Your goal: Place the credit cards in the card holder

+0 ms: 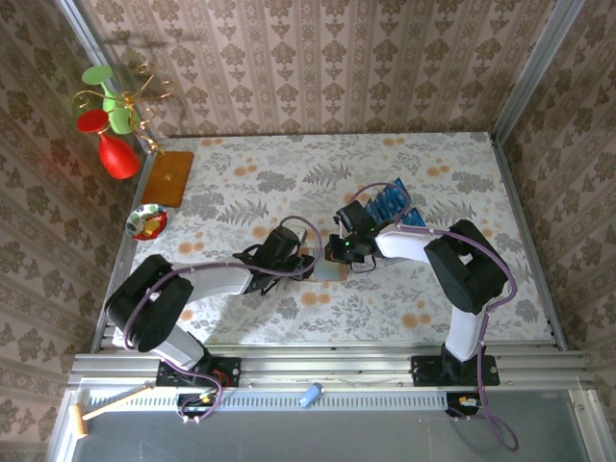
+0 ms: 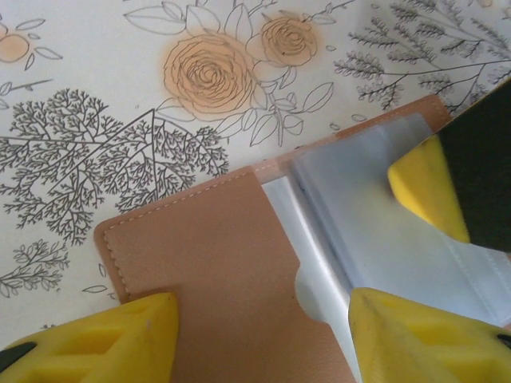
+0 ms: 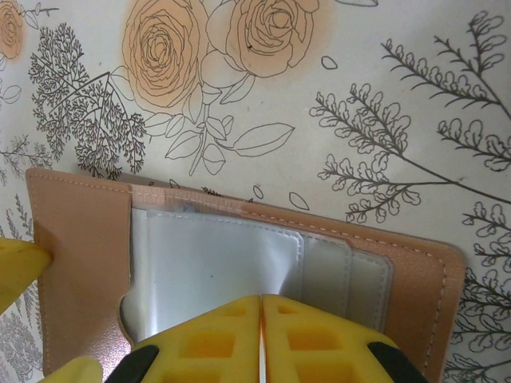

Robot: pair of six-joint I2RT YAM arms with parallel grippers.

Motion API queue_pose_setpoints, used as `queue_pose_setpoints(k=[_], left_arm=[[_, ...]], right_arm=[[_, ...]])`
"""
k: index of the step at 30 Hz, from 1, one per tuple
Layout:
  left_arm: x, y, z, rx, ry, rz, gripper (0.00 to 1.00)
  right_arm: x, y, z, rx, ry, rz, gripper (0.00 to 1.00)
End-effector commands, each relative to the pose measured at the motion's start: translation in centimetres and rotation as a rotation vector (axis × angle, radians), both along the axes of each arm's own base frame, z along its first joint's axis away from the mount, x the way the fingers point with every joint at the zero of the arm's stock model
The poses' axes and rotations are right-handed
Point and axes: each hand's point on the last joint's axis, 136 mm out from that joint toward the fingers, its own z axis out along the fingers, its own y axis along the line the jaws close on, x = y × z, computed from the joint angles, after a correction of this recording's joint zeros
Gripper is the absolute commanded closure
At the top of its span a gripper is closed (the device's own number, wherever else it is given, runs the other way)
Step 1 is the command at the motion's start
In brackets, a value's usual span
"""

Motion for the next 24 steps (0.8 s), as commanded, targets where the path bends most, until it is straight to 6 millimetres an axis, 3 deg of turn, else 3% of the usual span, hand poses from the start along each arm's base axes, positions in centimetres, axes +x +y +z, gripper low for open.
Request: queue_pose_setpoints(k=[1,16,24], left_arm=[[-0.2,-1.0,1.3,-0.054,-0.036,-0.042,0.39],[-0.5,-2.0,-0.6,0.03,-0.02,-0.098,0.37],[-0.6,-1.2,-1.9,0.133,-0.017,-0.09,0.37]], right_arm=[[-0.7,0.3,-1.1,0.0,0.036,0.003,0.88],[-0.8,0.3,-1.1,0.005,0.039,0.001,0.88],[-0.7,0.4,-0.8,0.011,0.036,0.002,0.88]])
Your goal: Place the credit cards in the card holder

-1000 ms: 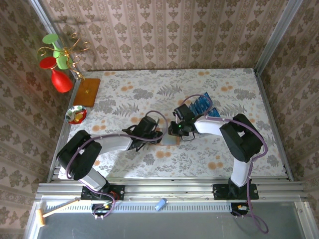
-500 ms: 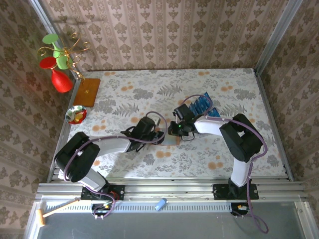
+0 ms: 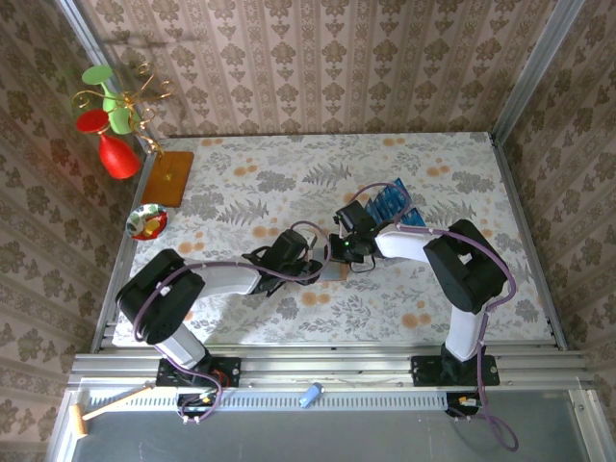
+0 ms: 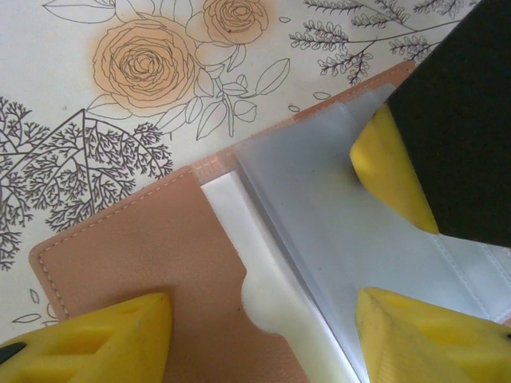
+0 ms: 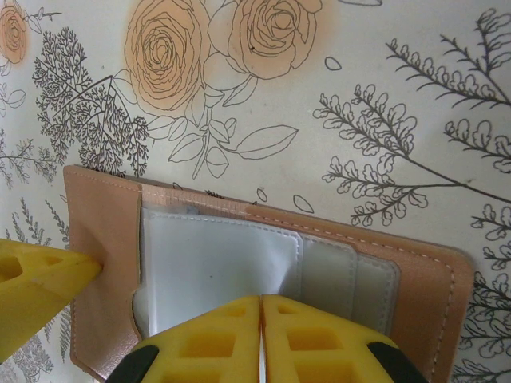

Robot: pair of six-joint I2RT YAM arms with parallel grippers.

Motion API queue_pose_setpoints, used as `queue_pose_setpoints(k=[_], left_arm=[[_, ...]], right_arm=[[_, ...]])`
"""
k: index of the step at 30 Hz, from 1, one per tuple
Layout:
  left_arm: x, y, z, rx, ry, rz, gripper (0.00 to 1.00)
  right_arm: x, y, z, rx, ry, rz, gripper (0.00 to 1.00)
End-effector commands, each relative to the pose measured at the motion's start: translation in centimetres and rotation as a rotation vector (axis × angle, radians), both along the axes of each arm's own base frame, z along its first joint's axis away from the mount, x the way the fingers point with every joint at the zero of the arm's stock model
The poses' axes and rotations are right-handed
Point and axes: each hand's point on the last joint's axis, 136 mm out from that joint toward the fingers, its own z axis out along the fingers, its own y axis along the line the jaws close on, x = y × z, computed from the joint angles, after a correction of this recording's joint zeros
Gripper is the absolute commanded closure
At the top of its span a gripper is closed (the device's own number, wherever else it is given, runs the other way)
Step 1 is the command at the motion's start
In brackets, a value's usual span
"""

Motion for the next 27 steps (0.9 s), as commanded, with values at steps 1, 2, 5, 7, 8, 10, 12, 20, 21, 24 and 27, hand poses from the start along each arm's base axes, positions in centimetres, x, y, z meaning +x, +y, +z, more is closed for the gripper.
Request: queue_pose_setpoints(k=[1,2,5,7,8,10,12,20,21,24,27], left_arm=[[0.0,0.5,-0.7,0.087,-0.005,-0.01,0.37],[0.0,0.6,-0.8,0.1,-0.004,-0.009,0.37],[-0.1,0.6,-1.2,0.116,-0.003,-0.013,0.37],[-0.2,0.7,-1.3,0.119,-0.001,-0.013,0.38],[-0.2,0.7,-1.4,0.119,0.001,-0.012,0.38],[-0.2,0.7,-1.4,0.119,0.0,-0.012,0.38],[-0.2,0.7,-1.4,0.119,0.0,-0.013,0.38],[-0.2,0.6,-1.3,0.114,-0.002,-0.012,0.38],[-0.2,0.6,-1.3,0.114,-0.002,-0.013,0.38],[-0.1,0.6,-1.3,0.114,-0.003,-0.011,0.38],[-0.1,0.6,-1.2,0.114,-0.004,-0.012,0.38]], right_arm=[[-0.7,0.2,-0.5,0.004,0.024,0.01,0.88],[-0.7,0.3,-0.5,0.004,0.024,0.011,0.88],[-0.5,0.3,0.0,0.007,0.019,0.013,0.84],[-0.3,0.3,0.6,0.009,0.01,0.01,0.79],[-0.1,0.2,1.1,0.014,0.0,0.006,0.76],[0.1,0.0,2.0,0.023,-0.017,-0.004,0.69],[0.4,-0.3,2.8,0.031,-0.032,-0.016,0.64],[0.7,-0.7,3.7,0.045,-0.046,-0.038,0.59],[0.6,-0.8,3.5,0.044,-0.044,-0.038,0.59],[0.5,-0.9,3.0,0.039,-0.036,-0.041,0.57],[0.2,-0.9,2.2,0.038,-0.02,-0.042,0.56]])
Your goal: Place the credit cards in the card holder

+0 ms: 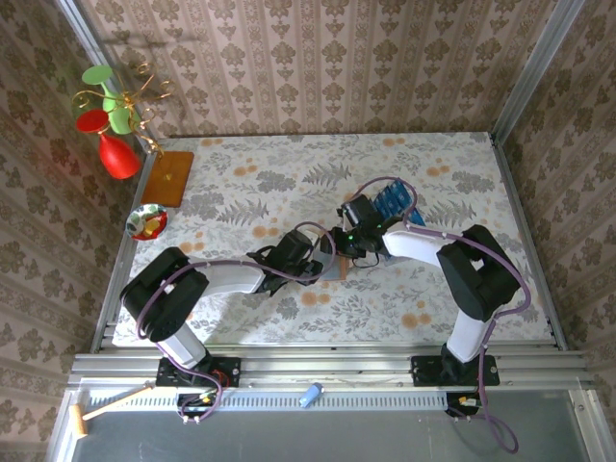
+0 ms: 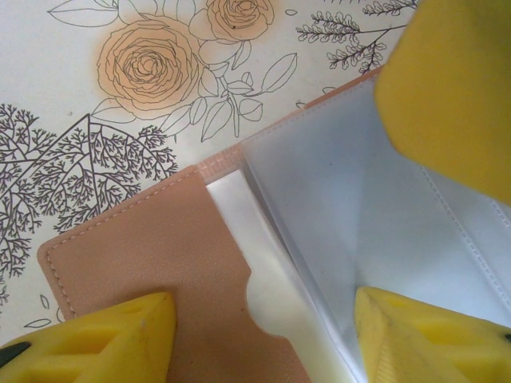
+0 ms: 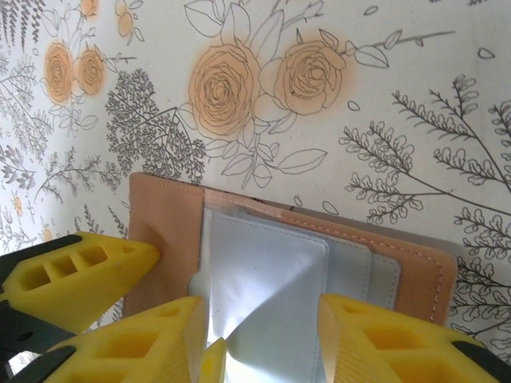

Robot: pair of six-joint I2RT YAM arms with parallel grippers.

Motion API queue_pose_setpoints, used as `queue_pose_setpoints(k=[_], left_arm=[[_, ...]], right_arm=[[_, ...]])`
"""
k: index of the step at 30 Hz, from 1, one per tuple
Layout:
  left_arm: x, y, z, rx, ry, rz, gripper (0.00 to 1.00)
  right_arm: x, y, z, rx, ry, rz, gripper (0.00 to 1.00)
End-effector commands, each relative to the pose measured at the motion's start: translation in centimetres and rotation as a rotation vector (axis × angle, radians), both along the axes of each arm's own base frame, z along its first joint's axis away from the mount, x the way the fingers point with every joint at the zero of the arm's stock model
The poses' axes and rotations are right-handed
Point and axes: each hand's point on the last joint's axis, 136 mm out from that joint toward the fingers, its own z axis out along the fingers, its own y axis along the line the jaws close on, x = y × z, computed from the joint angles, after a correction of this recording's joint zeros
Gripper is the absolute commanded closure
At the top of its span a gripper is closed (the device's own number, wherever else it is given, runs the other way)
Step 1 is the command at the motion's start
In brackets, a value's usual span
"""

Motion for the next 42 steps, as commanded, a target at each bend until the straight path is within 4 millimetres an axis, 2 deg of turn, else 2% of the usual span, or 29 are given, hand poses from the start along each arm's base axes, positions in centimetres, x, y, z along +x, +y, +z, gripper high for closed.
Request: queue_pose_setpoints(k=[1,8,13,25,33,37,41,42], left_arm=[[-0.4,0.5,-0.9,0.053,0.02,-0.009,0.38],[-0.3,0.5,-0.7,0.054,0.013,-0.01,0.39],[-0.4,0.5,-0.7,0.055,0.013,-0.011,0.39],[-0.1,0.3,-0.3,0.045,0.002,-0.01,0.39],[0.1,0.2,1.1,0.027,-0.024,-0.008,0.38],[0.5,0.4,3.4,-0.014,-0.067,0.008,0.29],[0.8,0.6,6.3,-0.076,-0.121,0.03,0.02],[0.8,0.8,6.8,-0.089,-0.13,0.036,0.0]], right_arm=[[-0.4,-0.4,-1.1,-0.007,0.029,-0.018,0.56],[-0.8,-0.5,-2.9,-0.016,0.063,-0.02,0.55],[-1.0,-0.3,-3.4,-0.007,0.076,-0.009,0.54],[-0.8,1.4,0.0,0.089,0.044,0.031,0.53],[-1.0,2.1,0.8,0.114,0.042,0.045,0.53],[-1.1,2.4,1.6,0.135,0.036,0.045,0.53],[-1.2,2.9,2.3,0.155,0.035,0.05,0.51],[-1.3,3.1,2.5,0.157,0.035,0.054,0.51]])
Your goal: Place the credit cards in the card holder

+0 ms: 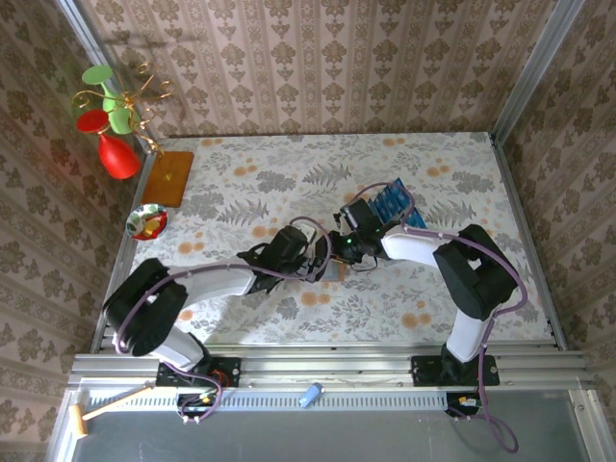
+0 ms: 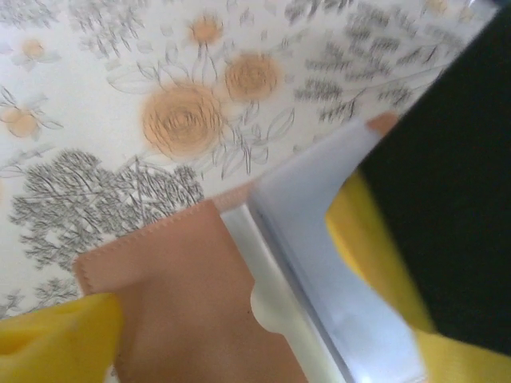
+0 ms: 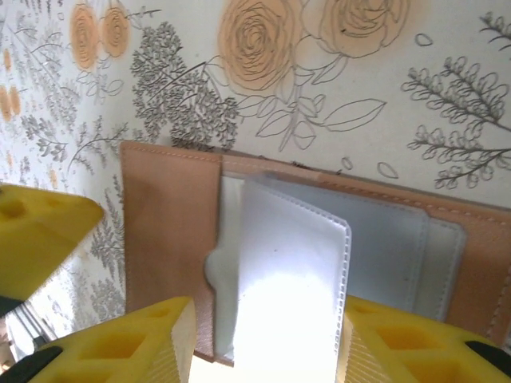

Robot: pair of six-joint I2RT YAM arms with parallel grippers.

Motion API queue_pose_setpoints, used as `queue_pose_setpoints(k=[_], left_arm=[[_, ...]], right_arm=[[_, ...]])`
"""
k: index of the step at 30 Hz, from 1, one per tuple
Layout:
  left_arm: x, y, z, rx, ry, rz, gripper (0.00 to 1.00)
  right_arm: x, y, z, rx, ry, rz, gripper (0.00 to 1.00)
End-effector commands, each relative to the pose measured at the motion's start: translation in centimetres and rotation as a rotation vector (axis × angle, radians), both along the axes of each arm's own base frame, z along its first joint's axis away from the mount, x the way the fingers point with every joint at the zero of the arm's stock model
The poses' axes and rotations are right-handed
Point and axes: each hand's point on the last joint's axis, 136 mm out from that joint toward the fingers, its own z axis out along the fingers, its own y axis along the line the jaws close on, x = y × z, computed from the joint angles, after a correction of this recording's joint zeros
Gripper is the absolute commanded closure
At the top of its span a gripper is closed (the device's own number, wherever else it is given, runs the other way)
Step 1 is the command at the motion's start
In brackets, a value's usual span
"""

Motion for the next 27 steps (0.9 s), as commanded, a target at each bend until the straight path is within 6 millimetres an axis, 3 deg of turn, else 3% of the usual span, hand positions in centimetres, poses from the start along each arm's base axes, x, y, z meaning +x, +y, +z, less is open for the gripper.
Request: queue_pose_setpoints(k=[1,7,15,27], left_arm=[[0.5,0.6,2.9,-0.055,-0.058,0.036,0.0],[1.0,3.0,5.3,-0.136,-0.083,0.123,0.0],[2.4,7.8,5.6,-0.213,-0.026,0.289,0.0],[3.1,11.1,4.6,-0.223,0.018,0.4,0.0]], right_arm=[[0.1,1.5,2.7,0.059,-0.027,0.021,0.5],[-0.3,2.5,3.9,0.069,-0.041,0.035,0.5],[-0.5,4.2,5.1,0.065,-0.058,0.062,0.47],[-0.4,7.8,1.9,0.017,-0.006,0.09,0.46]])
